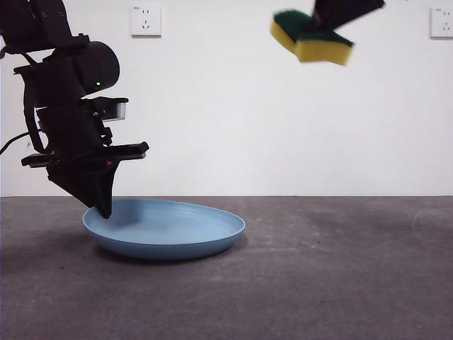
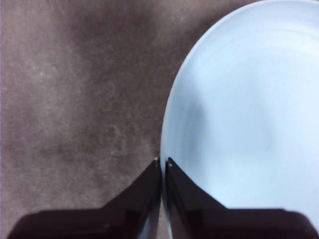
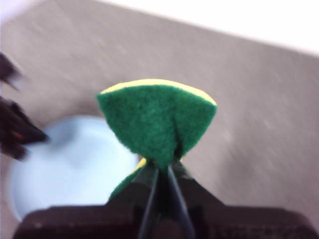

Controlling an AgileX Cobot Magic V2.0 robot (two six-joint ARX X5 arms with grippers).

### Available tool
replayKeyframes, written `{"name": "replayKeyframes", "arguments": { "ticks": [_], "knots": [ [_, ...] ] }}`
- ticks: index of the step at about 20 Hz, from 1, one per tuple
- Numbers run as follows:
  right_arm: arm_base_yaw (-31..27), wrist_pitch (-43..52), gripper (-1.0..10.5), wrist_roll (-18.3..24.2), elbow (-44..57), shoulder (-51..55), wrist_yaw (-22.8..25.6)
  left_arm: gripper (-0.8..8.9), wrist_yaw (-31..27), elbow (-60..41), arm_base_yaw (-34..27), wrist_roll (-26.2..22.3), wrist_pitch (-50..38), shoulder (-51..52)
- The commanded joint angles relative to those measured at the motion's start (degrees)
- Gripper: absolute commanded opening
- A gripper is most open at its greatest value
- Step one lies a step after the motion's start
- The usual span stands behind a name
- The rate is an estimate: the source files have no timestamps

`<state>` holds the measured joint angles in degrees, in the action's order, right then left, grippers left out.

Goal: Pick up the plate,pick up the cloth,clean the plate with the cloth

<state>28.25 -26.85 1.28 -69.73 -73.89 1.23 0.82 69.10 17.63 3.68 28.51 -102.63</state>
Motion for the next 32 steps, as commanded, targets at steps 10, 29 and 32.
{"name": "replayKeyframes", "arguments": {
  "ticks": [10, 29, 32],
  "knots": [
    [-4.02, -0.77, -0.2, -3.85, 0.44, -10.29, -2.05, 5.06, 2.25, 0.02, 1.40, 1.18, 3.21, 4.70],
    [-3.91, -5.29, 3.8, -4.44, 0.44, -26.93, -4.26, 5.02, 3.63, 0.02, 8.26, 2.36, 8.44, 26.71],
    [-3.91, -5.86, 3.4, -4.42, 0.44, -22.40, -4.28, 4.96, 1.14, 0.02, 8.26, 2.32, 8.37, 26.71]
  ]
}}
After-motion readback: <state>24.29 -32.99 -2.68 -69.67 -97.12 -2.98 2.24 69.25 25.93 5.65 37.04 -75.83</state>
